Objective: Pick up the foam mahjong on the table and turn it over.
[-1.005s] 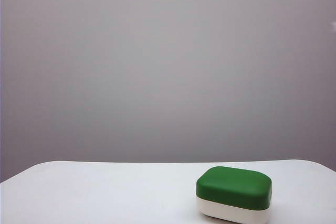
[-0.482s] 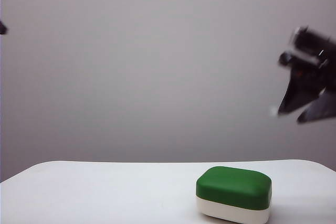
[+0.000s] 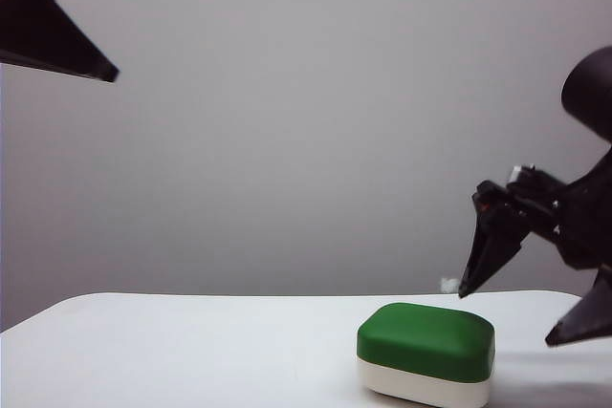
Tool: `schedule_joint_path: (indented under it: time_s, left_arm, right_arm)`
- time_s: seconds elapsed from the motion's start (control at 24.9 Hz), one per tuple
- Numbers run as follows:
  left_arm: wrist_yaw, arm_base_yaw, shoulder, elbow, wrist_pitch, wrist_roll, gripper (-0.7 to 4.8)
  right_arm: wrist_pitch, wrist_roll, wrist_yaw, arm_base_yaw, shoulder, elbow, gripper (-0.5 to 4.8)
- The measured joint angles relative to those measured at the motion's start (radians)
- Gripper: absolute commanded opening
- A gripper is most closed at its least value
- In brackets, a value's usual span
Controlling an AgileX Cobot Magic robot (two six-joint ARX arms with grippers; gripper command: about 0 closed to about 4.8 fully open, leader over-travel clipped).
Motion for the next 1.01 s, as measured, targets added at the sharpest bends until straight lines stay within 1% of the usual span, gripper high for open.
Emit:
schedule_joint_path:
  time_s: [0.08, 0.12, 0.24, 0.36, 0.4, 0.52, 0.56, 0.68, 0.72, 0.76, 0.84, 0.88, 1.01]
  left_arm:
    - [-0.027, -0.030, -0.001, 0.000, 0.003, 0.006, 0.71]
    - [-0.035, -0.040, -0.001, 0.000, 0.005, 0.009, 0.79]
    - [-0.040, -0.062, -0.002, 0.000, 0.009, 0.014, 0.85]
    - [-0.033, -0.066, -0.002, 0.000, 0.014, 0.018, 0.85]
    - [-0.026, -0.067, -0.002, 0.000, 0.013, 0.019, 0.85]
    - [-0.018, -0.067, -0.002, 0.000, 0.014, 0.024, 0.85]
    - [-0.018, -0.067, -0.002, 0.000, 0.014, 0.024, 0.84]
    - [-0.018, -0.067, -0.001, 0.000, 0.015, 0.024, 0.84]
    - [-0.018, -0.067, -0.001, 0.000, 0.016, 0.024, 0.84]
    - [-0.019, -0.067, -0.001, 0.000, 0.016, 0.024, 0.84]
    - [-0.019, -0.067, 0.001, 0.000, 0.017, 0.024, 0.84]
    - [-0.019, -0.067, 0.003, 0.000, 0.017, 0.024, 0.84]
    - [-0.022, -0.067, 0.004, 0.000, 0.019, 0.024, 0.84]
  right_arm:
    - [0.017, 0.032, -0.016, 0.002, 0.021, 0.000, 4.79]
    - [0.027, 0.047, -0.027, 0.002, 0.029, 0.000, 4.79]
    - [0.056, 0.100, -0.050, 0.012, 0.052, 0.000, 4.79]
    - [0.075, 0.151, -0.055, 0.048, 0.073, 0.001, 4.79]
    - [0.075, 0.155, -0.054, 0.054, 0.074, 0.001, 4.62]
    - [0.078, 0.163, -0.052, 0.072, 0.076, 0.001, 3.69]
    - [0.083, 0.167, -0.051, 0.077, 0.076, 0.001, 3.20]
    - [0.091, 0.169, -0.045, 0.078, 0.076, 0.001, 1.94]
    - [0.095, 0.169, -0.038, 0.078, 0.076, 0.001, 1.33]
    - [0.096, 0.170, -0.023, 0.077, 0.077, 0.001, 1.12]
    - [0.101, 0.169, -0.018, 0.077, 0.077, 0.001, 0.37]
    - [0.104, 0.170, -0.018, 0.077, 0.077, 0.001, 0.21]
    - [0.138, 0.170, -0.017, 0.077, 0.077, 0.002, 0.21]
